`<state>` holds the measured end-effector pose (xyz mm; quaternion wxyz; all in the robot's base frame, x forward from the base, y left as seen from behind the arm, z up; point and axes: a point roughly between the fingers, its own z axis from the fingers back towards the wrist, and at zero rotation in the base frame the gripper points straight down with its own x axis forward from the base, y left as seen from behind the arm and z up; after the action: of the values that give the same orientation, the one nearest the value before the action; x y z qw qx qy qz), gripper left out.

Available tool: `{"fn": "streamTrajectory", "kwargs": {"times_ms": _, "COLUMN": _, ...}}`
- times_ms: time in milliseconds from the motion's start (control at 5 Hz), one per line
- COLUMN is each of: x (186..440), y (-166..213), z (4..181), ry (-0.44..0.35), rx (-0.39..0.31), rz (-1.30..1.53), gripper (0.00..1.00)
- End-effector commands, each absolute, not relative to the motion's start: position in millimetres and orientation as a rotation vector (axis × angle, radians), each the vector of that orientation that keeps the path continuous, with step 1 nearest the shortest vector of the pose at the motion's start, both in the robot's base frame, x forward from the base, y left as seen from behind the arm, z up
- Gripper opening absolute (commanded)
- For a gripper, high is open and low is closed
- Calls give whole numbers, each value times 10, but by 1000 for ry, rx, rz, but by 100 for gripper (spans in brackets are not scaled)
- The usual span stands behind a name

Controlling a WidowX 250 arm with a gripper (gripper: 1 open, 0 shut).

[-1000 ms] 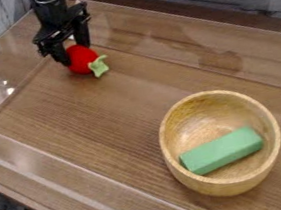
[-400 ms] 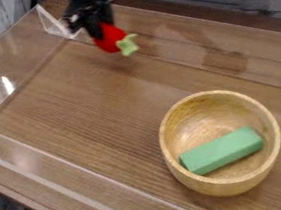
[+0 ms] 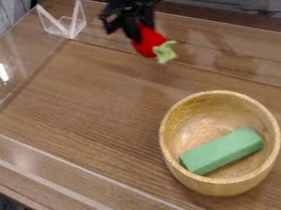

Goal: Move the red fruit to the right side of the table

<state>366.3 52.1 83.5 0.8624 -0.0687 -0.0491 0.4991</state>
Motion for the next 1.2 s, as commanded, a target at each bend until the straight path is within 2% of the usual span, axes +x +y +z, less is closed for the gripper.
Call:
{"fn": "streamTrajectory", "kwargs": {"times_ms": 0, "x": 3717, "y": 298, "z": 1049, "ry": -195, "rx": -152, "rz": 1054, "gripper": 0}}
{"fn": "streamTrajectory", "kwargs": {"times_ms": 200, "x": 3729, "y": 137, "z": 1010, "ry": -209, "rx": -144, "rz": 1067, "gripper": 0}}
{"fn": "streamTrajectory", "kwargs": {"times_ms": 600, "x": 3739, "y": 13, "z": 1175, "ry": -231, "rx": -148, "rz": 1106, "gripper": 0}}
{"fn": "streamTrajectory", "kwargs": {"times_ms": 800, "x": 3778, "y": -93, "z": 1180, "ry": -240, "rx": -137, "rz": 1114, "gripper": 0}}
{"fn": "streamTrajectory", "kwargs": {"times_ms": 1000, "x": 3766, "y": -92, "z": 1098, "ry": -251, "rx": -127, "rz": 1101, "gripper": 0}}
